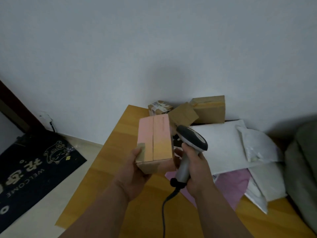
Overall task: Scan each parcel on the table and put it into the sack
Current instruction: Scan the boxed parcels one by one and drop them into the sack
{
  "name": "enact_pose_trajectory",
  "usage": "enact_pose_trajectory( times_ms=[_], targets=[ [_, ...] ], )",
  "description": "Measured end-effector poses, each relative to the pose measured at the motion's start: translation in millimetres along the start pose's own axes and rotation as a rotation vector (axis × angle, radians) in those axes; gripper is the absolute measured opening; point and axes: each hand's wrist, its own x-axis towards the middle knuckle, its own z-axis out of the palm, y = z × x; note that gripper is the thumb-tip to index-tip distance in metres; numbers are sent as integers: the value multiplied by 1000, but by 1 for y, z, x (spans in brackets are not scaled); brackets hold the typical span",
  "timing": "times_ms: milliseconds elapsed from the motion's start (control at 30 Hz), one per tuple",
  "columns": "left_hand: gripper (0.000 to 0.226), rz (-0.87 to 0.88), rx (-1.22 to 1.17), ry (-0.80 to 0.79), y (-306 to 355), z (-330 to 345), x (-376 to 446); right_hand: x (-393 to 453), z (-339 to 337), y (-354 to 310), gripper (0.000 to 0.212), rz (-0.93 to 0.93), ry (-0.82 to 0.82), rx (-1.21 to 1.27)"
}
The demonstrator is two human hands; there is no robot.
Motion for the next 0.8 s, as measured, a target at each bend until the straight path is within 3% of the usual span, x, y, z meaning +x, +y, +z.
enact_pose_trajectory(
  times_ms=[133, 200, 333, 467, 633, 800],
  targets=[
    [33, 8, 50, 5, -15, 18, -25, -25, -20, -11, 35, -73, -16, 45],
    [27, 79, 178, 49, -19, 22, -32, -38, -29, -16, 30, -115, -24, 56],
    [43, 178, 470, 159, -28, 31, -43, -61, -38, -21, 25, -175, -27, 50],
    [35, 131, 445, 34, -36, 39, -58, -79, -45, -22, 29, -205, -13, 0],
    [82, 68, 460, -218, -40, 33, -61, -93, -46, -22, 22, -247, 4, -29],
    [90, 71, 394, -85, -30, 8, -64, -103, -31, -16, 13, -248, 57, -89]
  ],
)
